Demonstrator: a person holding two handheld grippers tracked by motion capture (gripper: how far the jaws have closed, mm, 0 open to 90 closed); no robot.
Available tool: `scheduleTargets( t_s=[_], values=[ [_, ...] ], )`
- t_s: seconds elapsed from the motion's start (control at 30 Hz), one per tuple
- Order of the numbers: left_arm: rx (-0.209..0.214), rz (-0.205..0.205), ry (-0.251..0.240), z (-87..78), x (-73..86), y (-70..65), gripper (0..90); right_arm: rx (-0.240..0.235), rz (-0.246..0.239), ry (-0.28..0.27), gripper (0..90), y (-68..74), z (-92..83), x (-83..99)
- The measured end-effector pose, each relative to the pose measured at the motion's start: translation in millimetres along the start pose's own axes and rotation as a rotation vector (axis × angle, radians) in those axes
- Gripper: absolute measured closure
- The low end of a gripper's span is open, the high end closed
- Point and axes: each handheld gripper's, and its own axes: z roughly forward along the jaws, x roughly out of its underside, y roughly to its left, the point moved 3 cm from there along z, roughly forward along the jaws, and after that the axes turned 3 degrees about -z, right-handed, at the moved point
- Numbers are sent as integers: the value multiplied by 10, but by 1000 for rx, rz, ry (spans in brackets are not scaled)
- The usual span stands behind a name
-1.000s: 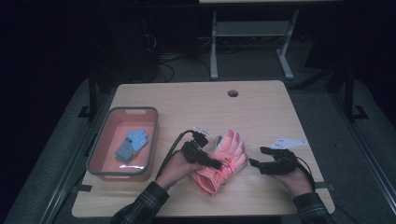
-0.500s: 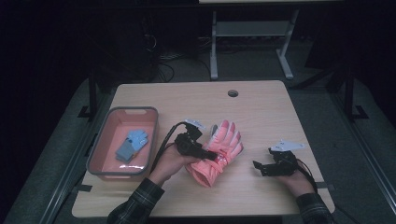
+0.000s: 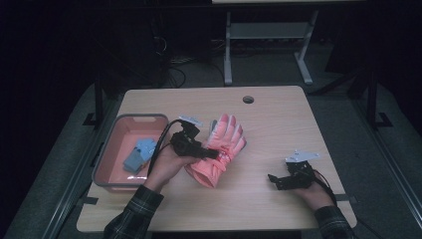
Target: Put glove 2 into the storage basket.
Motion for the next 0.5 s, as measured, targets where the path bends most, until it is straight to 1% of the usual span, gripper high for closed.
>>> scheduleTargets(
  t_s=[0.03,0.1,0.27,0.3,0.33,0.37,0.5],
  values=[
    [-1,-13,-6,-37,-11,11,623,0,-1,0,94,-1,0,0],
    [-12,-15,-1,-112,-32,26,623,1,-1,1,93,0,0,0],
    [-26,-24,-18,-283,-77,50,622,2,2,2,94,1,-1,0],
    [-29,-31,-21,-312,-84,54,622,0,3,2,93,3,-1,1],
    [-35,-28,-17,-346,-91,65,622,0,5,4,93,4,-2,1],
    [-42,-35,-23,-374,-98,68,621,0,5,3,93,4,-1,1],
    [-56,-42,-29,-509,-117,109,621,0,4,3,93,4,-1,1]
  ],
)
